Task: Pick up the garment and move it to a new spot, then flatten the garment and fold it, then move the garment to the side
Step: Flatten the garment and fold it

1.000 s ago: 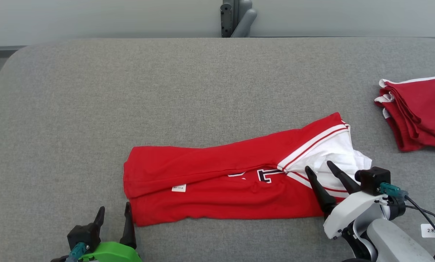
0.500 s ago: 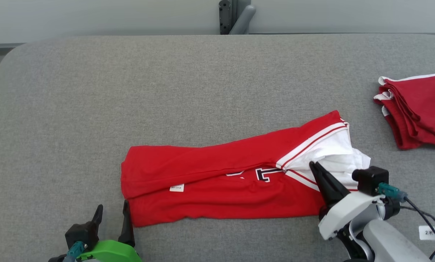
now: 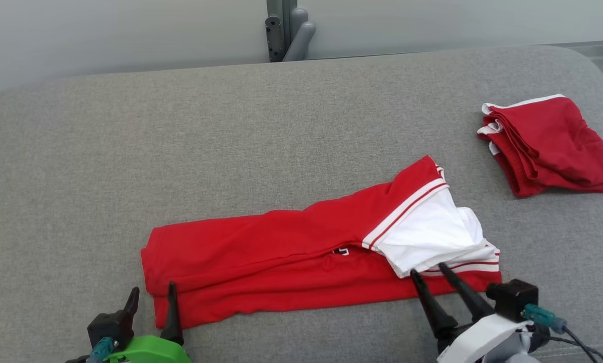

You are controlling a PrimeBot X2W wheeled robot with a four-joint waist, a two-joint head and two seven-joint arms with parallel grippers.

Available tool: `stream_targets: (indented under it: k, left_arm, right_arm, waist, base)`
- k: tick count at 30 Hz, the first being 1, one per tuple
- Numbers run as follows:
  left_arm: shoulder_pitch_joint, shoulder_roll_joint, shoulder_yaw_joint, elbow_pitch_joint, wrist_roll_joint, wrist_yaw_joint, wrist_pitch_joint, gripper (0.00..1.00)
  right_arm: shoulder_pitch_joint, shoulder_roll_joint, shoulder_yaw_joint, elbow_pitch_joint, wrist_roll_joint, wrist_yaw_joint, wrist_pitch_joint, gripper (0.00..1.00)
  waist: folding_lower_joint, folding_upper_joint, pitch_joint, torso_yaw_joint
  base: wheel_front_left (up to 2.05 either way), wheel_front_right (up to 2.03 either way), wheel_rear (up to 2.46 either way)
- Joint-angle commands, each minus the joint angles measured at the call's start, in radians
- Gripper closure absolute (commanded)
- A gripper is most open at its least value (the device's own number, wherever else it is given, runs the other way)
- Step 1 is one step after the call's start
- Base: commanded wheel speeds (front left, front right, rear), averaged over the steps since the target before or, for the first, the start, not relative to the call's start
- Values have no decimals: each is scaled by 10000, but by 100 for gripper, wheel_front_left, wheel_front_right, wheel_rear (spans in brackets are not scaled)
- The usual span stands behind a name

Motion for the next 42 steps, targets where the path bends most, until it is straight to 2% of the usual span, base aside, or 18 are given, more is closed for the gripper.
stream_targets:
  k: [1,5,8,11,15,20,28,35,39,40,42]
  left_arm:
    - [-1,50,3,-16,27,-38,6,0]
    - [-87,50,-51,-61,-63,-48,7,0]
    - [-58,50,-82,-72,-80,-44,5,0]
    - [-173,50,-126,-45,-66,-37,5,0]
    - [-324,48,-194,2,-26,-34,7,0]
    - [-450,51,-292,-38,-96,10,7,0]
    - [-431,48,-259,-109,-82,38,7,0]
    - [-546,48,-275,-170,-69,55,5,0]
    - [-604,50,-282,-165,-40,31,5,0]
    - [-625,48,-296,-164,-37,31,7,0]
    - [-640,50,-307,-145,-46,41,5,0]
  right_arm:
    - [146,-20,-333,-312,-225,-17,-24,0]
    - [464,52,-1248,-1271,-726,-17,-24,0]
    - [319,94,-1923,-1456,-901,-17,-24,0]
    - [-305,1,-2356,-1196,-1242,-14,-24,0]
    - [-1196,-213,-2558,12,-1533,-14,-23,0]
    - [-2156,-350,-2326,2009,-1359,-11,151,0]
    - [-2907,-415,-1773,3972,-895,-12,205,0]
    - [-3234,-205,-1321,4800,-483,-14,167,0]
    - [-3282,-43,-635,5055,-94,3,330,0]
    - [-3285,-47,-515,5116,28,6,343,51]
    - [-3324,-76,-280,5269,226,6,501,100]
  waist:
    - [1,0,37,-89]
    - [1,0,145,-93]
    - [1,0,228,-70]
    - [1,0,357,6]
    - [1,0,480,198]
    - [1,0,582,509]
    - [1,0,821,691]
    - [1,0,997,734]
    - [1,0,1069,764]
    - [1,0,1080,777]
    - [1,0,1090,802]
  base:
    - [0,0,0]
    - [0,0,0]
    - [0,0,0]
    - [0,0,0]
    - [0,0,0]
    - [0,0,0]
    - [0,0,0]
    - [0,0,0]
    - [0,0,0]
    - [0,0,0]
    - [0,0,0]
